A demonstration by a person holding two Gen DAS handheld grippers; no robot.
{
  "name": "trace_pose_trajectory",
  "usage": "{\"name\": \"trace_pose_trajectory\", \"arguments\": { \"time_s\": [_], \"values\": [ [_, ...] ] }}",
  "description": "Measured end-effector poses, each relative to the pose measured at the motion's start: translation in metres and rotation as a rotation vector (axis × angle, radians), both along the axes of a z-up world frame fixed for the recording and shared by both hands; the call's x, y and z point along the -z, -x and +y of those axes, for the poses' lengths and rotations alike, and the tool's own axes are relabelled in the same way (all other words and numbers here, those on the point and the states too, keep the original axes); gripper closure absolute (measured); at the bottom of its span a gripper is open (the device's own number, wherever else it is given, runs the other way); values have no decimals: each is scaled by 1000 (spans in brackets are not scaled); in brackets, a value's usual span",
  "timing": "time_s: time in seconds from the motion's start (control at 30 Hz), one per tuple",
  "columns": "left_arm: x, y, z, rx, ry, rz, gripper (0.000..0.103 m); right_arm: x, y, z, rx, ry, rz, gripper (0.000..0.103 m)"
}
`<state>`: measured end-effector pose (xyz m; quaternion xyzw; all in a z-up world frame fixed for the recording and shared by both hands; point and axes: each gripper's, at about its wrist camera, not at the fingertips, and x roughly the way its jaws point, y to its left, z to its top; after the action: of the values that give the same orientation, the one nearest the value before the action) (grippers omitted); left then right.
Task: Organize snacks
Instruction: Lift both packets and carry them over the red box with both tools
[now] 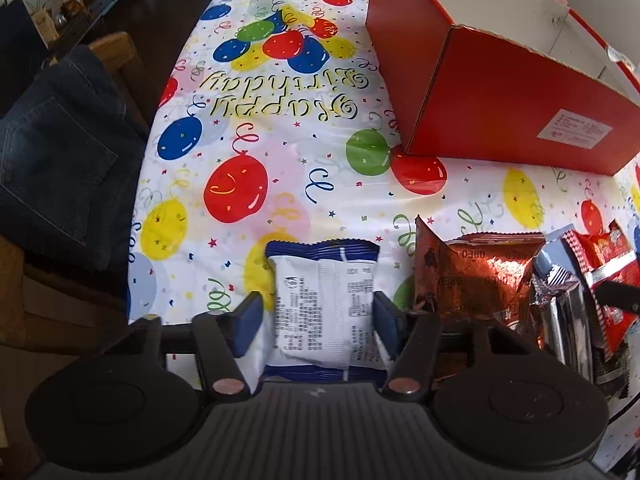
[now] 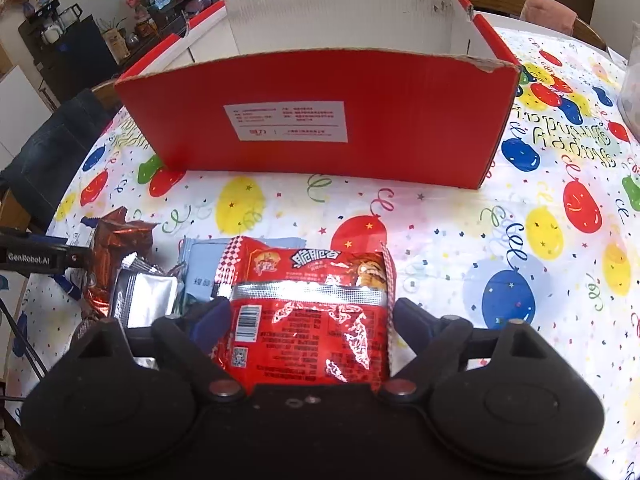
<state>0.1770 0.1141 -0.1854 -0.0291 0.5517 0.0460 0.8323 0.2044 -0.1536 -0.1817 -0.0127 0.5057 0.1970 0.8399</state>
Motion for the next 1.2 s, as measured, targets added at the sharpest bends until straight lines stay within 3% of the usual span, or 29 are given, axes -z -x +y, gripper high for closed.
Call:
{"name": "trace_pose_trajectory", "arguments": {
  "time_s": [0.27, 0.53, 0.6, 0.73, 0.87, 1.0, 1.1, 1.2],
  "values": [
    [-1, 2, 0, 2, 7, -13, 56, -7, 3, -1, -1, 13, -36, 34],
    [-3, 8, 9, -21, 38, -19, 57, -13, 8, -6, 19, 8, -40, 39],
    [-5, 9, 11, -28, 43, -22, 57, -14, 9, -11, 35, -1, -31, 52],
    [-9, 12, 15, -42, 54, -32, 57, -16, 10, -21, 69, -32, -9, 55],
    [-17, 17, 20, -54, 77, -51, 57, -28, 13, -26, 1, -41, -22, 49],
    [-27, 25, 22, -67, 95, -74, 57, -43, 14, -25, -136, 6, -64, 33],
    [-36, 32, 22, -79, 109, -90, 57, -50, 12, -17, -277, 49, -72, 28],
    [-44, 41, 18, -90, 122, -112, 57, -54, 13, -2, -496, 111, -95, 16]
  ]
}}
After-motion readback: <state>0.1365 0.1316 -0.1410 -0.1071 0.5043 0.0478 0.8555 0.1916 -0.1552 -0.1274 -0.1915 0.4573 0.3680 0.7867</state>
